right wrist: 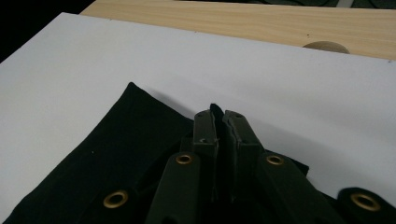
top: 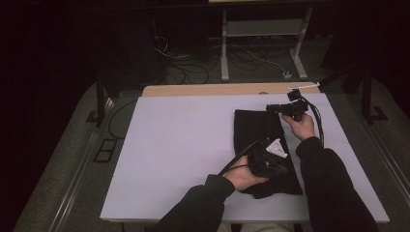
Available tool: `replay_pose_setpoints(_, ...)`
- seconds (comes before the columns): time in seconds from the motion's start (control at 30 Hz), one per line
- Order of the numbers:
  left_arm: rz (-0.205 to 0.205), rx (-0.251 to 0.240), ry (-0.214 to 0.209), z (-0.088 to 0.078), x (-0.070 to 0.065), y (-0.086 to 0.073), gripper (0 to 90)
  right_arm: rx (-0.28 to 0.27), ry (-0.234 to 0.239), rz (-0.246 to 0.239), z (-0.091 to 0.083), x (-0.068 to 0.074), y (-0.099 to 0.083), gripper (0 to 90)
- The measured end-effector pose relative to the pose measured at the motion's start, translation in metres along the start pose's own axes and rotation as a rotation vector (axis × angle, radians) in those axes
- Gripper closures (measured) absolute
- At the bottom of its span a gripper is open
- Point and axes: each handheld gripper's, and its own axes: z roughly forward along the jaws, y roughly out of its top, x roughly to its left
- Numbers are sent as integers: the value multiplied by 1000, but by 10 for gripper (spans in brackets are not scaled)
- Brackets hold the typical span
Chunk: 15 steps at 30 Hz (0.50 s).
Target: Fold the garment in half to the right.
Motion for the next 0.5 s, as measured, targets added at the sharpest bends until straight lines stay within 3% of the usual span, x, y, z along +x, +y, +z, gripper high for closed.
replay_pose_setpoints(0.27,-6,7,2,10,2,4,856,5,-9,-3,1,-6,-3,809)
replay_pose_setpoints(0.4,-2,16,5,15,3,6,857,-11,-18,19,-4,-9,-5,720)
replay_pose_setpoints(0.5,-7,20,4,18,3,7,857,-15,-47,-2,-14,-13,-8,680)
